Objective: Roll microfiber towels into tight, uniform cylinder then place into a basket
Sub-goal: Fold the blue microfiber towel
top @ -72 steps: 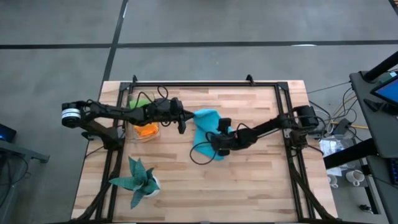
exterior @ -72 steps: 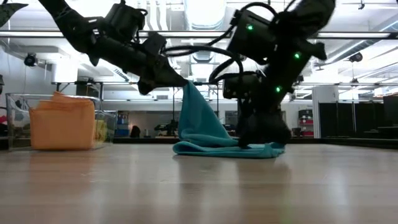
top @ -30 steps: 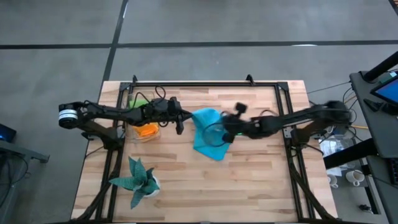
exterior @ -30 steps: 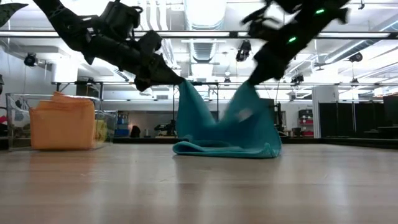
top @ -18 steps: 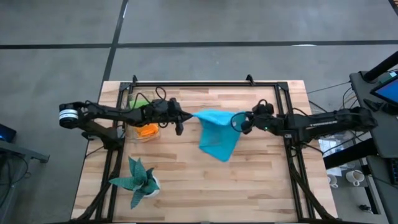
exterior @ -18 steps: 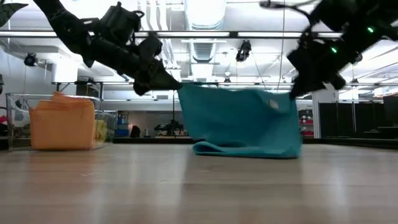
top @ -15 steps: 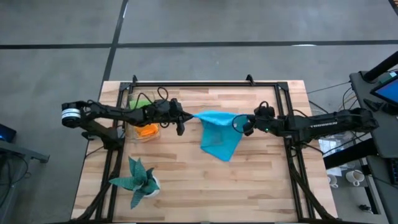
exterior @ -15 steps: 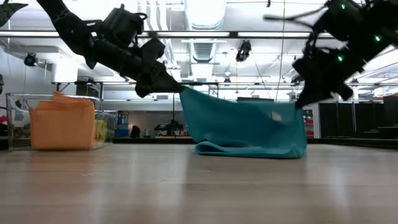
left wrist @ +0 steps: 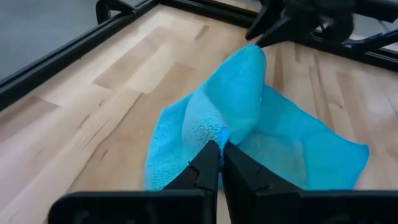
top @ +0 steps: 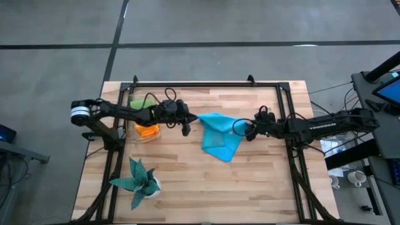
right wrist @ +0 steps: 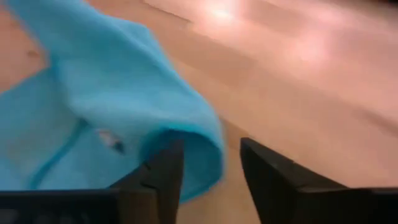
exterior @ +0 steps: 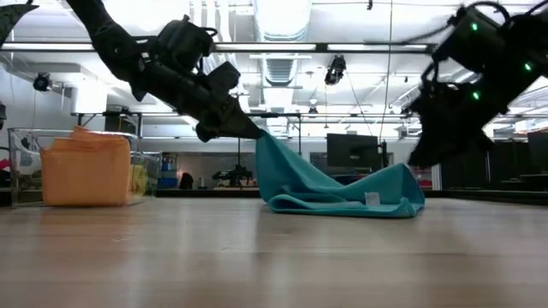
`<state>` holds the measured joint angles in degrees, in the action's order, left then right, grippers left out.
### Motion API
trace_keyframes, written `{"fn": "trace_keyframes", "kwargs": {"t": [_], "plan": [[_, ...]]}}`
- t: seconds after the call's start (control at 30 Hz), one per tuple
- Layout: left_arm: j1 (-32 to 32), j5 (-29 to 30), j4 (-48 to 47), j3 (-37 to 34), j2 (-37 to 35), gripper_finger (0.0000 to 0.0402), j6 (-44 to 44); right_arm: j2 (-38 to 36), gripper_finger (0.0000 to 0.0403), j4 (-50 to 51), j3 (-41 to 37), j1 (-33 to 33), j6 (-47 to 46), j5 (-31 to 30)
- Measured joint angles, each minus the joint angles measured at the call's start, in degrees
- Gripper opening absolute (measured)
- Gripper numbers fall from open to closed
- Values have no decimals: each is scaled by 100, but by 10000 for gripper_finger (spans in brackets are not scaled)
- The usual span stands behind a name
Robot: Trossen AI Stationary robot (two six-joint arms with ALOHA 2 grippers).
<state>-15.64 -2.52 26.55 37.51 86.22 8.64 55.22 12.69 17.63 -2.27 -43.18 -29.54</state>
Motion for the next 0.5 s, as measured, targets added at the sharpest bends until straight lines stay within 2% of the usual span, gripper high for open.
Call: {"fn": "trace_keyframes", "kwargs": {"t": [0.1, 0.2, 0.3, 0.43, 0.5], "plan": [[-2, 0, 10, 72, 99, 0, -2, 5, 178, -28, 313, 55, 805, 405], [-2, 0, 2, 103, 160, 0, -2, 177, 193, -29, 593, 163, 1447, 1340], [-2, 0, 13, 100, 161, 0, -4, 554, 194, 15, 713, 278, 1321, 2023], [-2, 0, -1, 84, 150, 0, -4, 1180, 185, 32, 716, 362, 904, 2047], [-2, 0, 9, 84, 148, 0, -4, 1499, 180, -102, 699, 368, 824, 1865]]}}
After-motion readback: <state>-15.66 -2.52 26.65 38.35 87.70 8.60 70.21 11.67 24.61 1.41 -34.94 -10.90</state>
